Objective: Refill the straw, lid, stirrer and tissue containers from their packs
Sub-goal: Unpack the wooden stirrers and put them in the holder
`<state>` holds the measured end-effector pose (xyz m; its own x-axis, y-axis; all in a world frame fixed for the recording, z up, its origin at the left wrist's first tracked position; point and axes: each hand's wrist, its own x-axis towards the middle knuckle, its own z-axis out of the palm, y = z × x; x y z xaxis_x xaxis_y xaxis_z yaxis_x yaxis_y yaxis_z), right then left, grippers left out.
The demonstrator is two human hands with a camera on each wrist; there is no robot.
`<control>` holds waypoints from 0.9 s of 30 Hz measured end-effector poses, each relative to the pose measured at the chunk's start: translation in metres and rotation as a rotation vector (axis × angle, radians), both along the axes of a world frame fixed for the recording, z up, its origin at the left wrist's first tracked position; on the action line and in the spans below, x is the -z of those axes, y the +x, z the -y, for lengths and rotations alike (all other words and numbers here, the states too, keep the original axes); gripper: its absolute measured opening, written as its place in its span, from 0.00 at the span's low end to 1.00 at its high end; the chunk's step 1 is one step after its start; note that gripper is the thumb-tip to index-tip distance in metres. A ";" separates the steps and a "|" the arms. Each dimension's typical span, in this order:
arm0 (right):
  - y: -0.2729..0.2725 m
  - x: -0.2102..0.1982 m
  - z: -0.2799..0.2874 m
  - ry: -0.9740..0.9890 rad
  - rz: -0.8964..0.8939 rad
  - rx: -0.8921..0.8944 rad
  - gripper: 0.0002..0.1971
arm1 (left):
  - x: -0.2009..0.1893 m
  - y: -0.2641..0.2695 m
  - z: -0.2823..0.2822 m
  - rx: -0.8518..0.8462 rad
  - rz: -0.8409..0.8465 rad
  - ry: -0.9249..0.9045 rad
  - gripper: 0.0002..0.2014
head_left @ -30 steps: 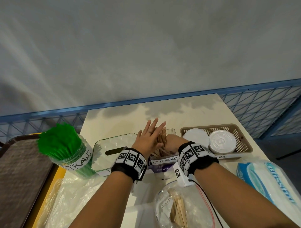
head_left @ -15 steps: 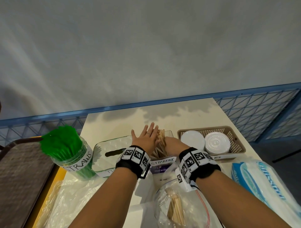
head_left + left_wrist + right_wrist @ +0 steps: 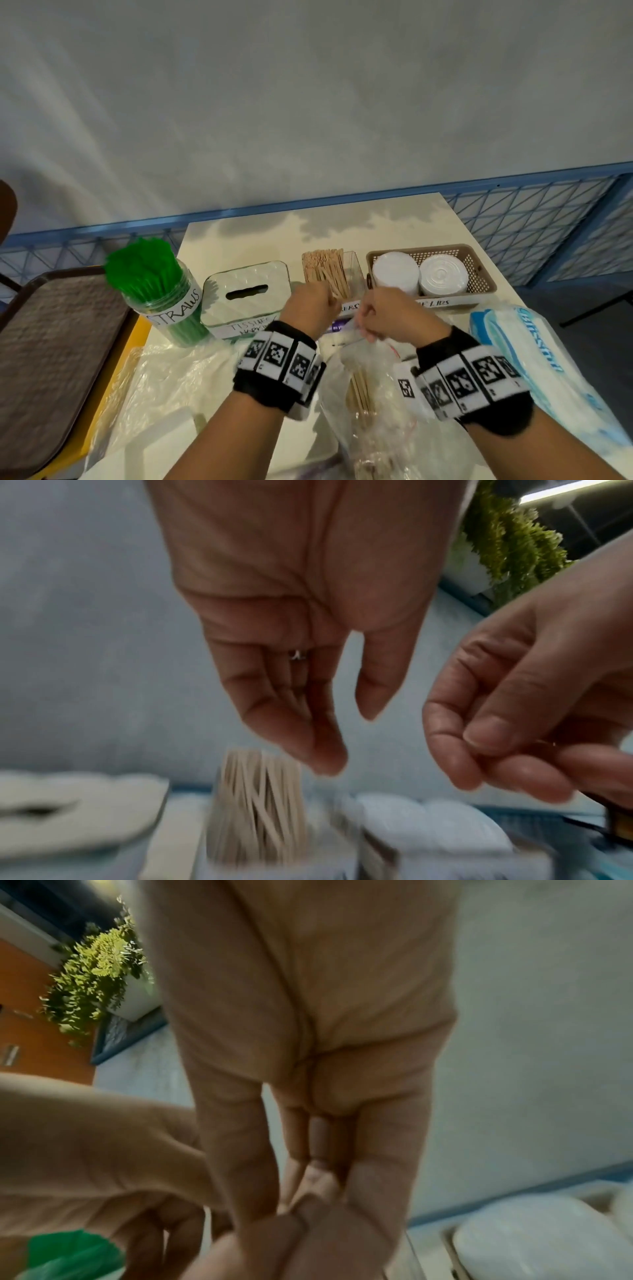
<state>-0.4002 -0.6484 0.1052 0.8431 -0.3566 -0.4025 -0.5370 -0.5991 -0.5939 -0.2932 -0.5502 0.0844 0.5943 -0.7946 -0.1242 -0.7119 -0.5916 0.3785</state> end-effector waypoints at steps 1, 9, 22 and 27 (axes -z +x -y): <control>-0.009 0.007 -0.008 -0.006 -0.069 -0.034 0.08 | 0.012 -0.010 -0.003 0.032 -0.032 0.085 0.13; -0.040 0.079 -0.062 -0.259 -0.299 -0.144 0.16 | 0.080 -0.058 -0.011 0.017 0.073 0.611 0.28; -0.048 0.128 -0.073 -0.213 -0.189 0.191 0.17 | 0.062 -0.054 -0.006 -0.294 -0.491 0.189 0.19; -0.048 0.130 -0.070 -0.126 -0.057 0.293 0.20 | 0.062 -0.047 -0.009 -0.370 -0.757 0.060 0.21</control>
<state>-0.4485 -0.5781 -0.0248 0.6749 -0.6305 -0.3835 -0.7275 -0.4812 -0.4892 -0.3405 -0.5415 0.0220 0.5541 -0.5445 -0.6297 -0.0353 -0.7711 0.6358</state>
